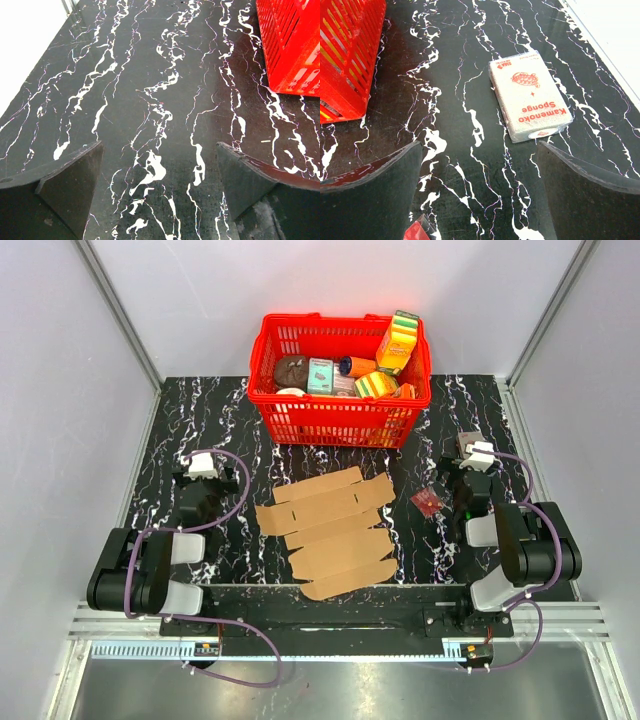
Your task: Fold the paper box
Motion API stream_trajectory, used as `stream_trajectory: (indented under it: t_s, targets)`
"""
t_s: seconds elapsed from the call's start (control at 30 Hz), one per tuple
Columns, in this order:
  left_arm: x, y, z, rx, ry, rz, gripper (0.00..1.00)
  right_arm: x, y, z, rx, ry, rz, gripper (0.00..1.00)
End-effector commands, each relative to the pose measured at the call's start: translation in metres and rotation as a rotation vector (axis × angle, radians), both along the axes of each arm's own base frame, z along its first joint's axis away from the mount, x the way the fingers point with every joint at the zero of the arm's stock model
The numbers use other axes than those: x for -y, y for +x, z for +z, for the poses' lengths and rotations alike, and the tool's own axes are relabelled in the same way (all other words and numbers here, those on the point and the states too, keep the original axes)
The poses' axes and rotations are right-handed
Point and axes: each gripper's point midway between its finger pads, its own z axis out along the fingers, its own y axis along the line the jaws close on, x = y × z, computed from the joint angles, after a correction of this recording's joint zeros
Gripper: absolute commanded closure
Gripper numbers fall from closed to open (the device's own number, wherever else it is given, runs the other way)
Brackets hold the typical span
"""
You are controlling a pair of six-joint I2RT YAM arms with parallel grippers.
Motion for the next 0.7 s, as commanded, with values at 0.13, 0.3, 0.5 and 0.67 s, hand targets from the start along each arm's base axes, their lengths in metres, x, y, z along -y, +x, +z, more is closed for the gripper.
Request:
stream_trajectory:
  t_s: [0.13,0.3,0.5,0.67]
  targets:
    - [0.000,0.008,0.025,0.086,0.001,-0.005,0.01,0.006,0.008,0.018,0.059,-0.010,-0.027,0.01]
    - [0.000,0.008,0.024,0.085,0.001,-0.005,0.01,0.009,0.008,0.015,0.042,-0.012,-0.039,0.00]
    - [-0.008,0.000,0.034,0.118,0.012,0.066,0.01,0.031,-0.004,0.031,0.114,0.054,-0.195,0.00]
    - [-0.013,-0.008,0.064,0.078,-0.063,0.166,0.01,0.049,-0.017,0.069,0.197,0.087,-0.312,0.00]
